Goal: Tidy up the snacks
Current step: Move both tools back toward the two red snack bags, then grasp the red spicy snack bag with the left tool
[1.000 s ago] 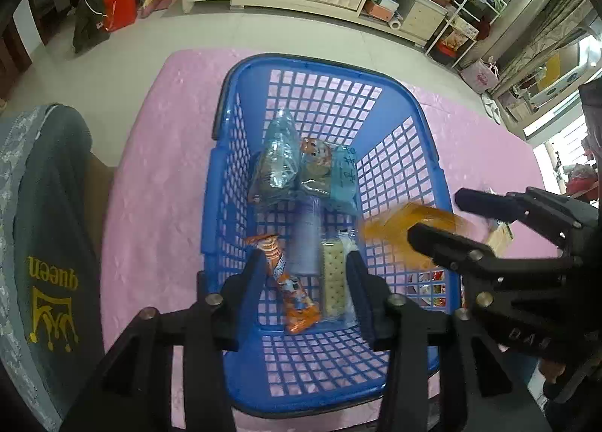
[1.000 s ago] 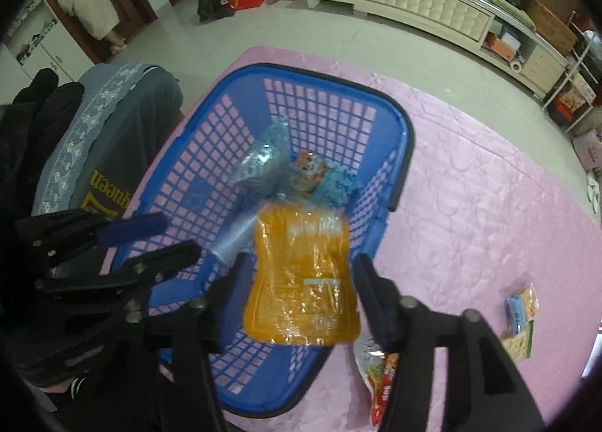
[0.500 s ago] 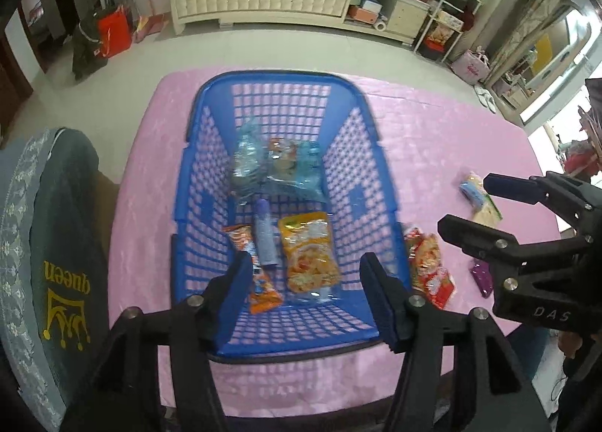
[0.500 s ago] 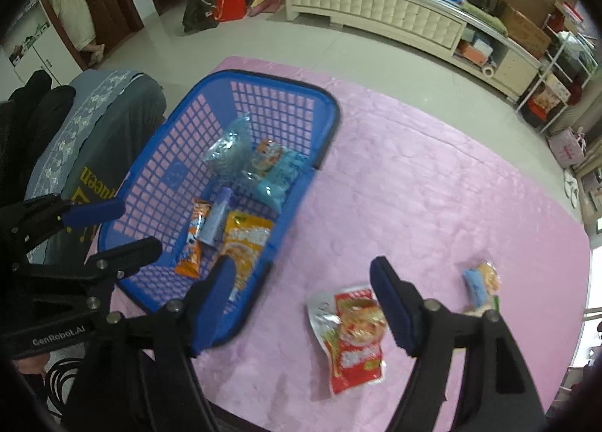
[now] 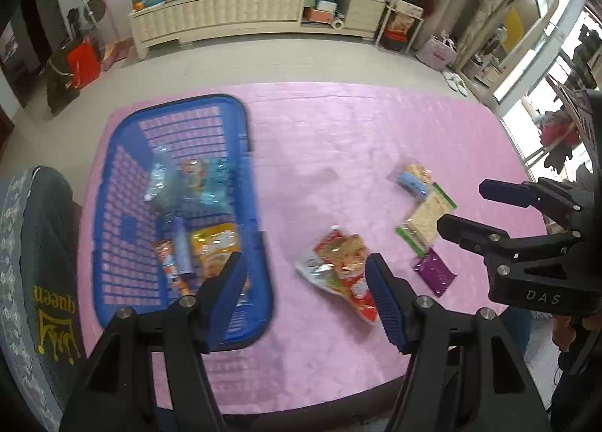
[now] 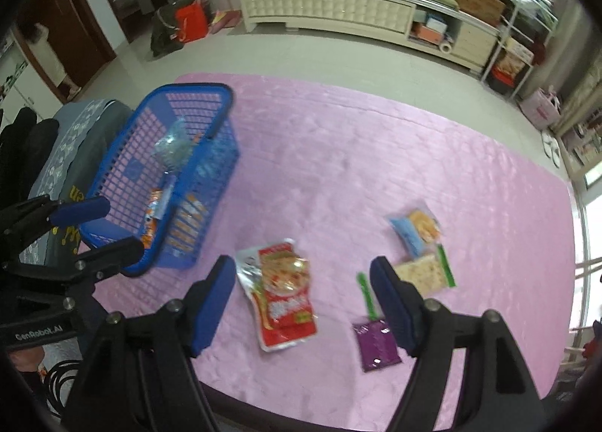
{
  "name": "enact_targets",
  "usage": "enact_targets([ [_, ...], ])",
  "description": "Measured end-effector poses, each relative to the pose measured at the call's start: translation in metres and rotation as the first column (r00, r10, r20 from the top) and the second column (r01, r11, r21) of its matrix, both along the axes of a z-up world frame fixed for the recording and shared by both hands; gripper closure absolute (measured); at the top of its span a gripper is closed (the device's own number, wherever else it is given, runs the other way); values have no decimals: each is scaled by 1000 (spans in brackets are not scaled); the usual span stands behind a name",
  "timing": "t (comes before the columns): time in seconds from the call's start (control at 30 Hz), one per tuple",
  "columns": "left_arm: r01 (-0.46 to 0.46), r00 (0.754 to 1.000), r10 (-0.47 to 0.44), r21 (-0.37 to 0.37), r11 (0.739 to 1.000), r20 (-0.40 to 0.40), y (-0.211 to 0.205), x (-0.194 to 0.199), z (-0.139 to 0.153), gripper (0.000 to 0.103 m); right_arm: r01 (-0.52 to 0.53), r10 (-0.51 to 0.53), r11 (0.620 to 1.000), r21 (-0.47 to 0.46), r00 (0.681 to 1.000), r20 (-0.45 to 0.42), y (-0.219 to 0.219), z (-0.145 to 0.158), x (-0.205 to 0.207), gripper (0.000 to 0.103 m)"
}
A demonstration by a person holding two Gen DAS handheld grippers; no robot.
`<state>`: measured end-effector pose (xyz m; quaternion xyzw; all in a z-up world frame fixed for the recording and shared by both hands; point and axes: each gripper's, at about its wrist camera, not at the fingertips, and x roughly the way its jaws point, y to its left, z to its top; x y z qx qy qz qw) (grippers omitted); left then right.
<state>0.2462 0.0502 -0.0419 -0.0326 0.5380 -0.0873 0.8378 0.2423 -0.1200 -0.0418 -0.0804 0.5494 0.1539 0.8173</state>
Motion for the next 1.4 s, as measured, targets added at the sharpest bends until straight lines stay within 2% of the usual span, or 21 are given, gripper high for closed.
enact_targets([
  [0.33,44,997,-43,6,999,-63,-63,1,-33,37,63,-62,998,14,997,-42,-60,-30,-13,25],
  [0.63,43,983,-37,28,999,-180,-102,1,-94,37,84,-79,996,32,991,-112,-93,-76,-21,25],
  [0.97,-12,958,29,58,998,-287,-116,19,-151,38,104,-92,993,61,980,-174,-106,-112,-14,25],
  [1.13,-11,956,40,99,995,-290,-120,31,-173,38,124,-109,990,69,976,-187,-119,-122,-7,25],
  [1.3,-18,942,49,97,995,-332,-126,41,-193,38,144,-125,986,81,970,-209,-133,-133,-3,25],
  [1.4,-7,948,40,106,994,-314,-132,43,-194,38,160,-140,984,82,967,-212,-140,-138,-2,25],
])
